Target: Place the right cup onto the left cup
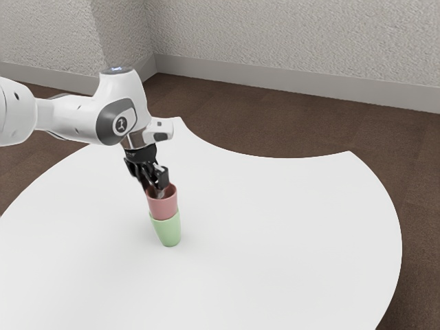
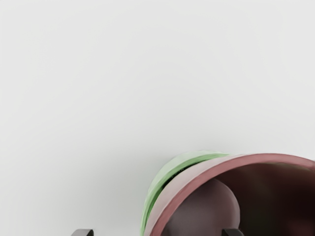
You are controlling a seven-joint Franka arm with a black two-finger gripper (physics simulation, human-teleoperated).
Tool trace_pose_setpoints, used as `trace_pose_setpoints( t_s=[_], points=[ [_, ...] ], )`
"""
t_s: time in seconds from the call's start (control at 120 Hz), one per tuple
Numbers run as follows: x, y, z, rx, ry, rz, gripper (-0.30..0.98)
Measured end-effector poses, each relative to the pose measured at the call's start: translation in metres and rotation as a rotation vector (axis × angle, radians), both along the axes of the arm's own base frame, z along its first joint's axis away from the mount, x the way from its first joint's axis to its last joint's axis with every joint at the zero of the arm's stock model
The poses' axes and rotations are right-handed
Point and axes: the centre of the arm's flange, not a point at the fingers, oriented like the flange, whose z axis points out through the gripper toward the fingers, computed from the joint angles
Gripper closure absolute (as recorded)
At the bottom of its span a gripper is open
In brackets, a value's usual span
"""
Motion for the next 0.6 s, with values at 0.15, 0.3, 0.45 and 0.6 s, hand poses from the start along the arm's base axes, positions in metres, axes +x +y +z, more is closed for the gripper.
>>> trace_pose_setpoints(
  t_s=[0.15, 0.3, 0.45, 0.6],
  points=[
    [-0.001, 0.0, 0.012, -0.002, -0.022, -0.002, 0.18],
    [-0.008, -0.002, 0.047, -0.009, -0.071, -0.009, 0.09],
    [-0.017, -0.007, 0.08, -0.018, -0.094, -0.021, 0.04],
    [-0.005, -0.013, 0.13, -0.021, -0.137, -0.037, 0.02]
  ],
)
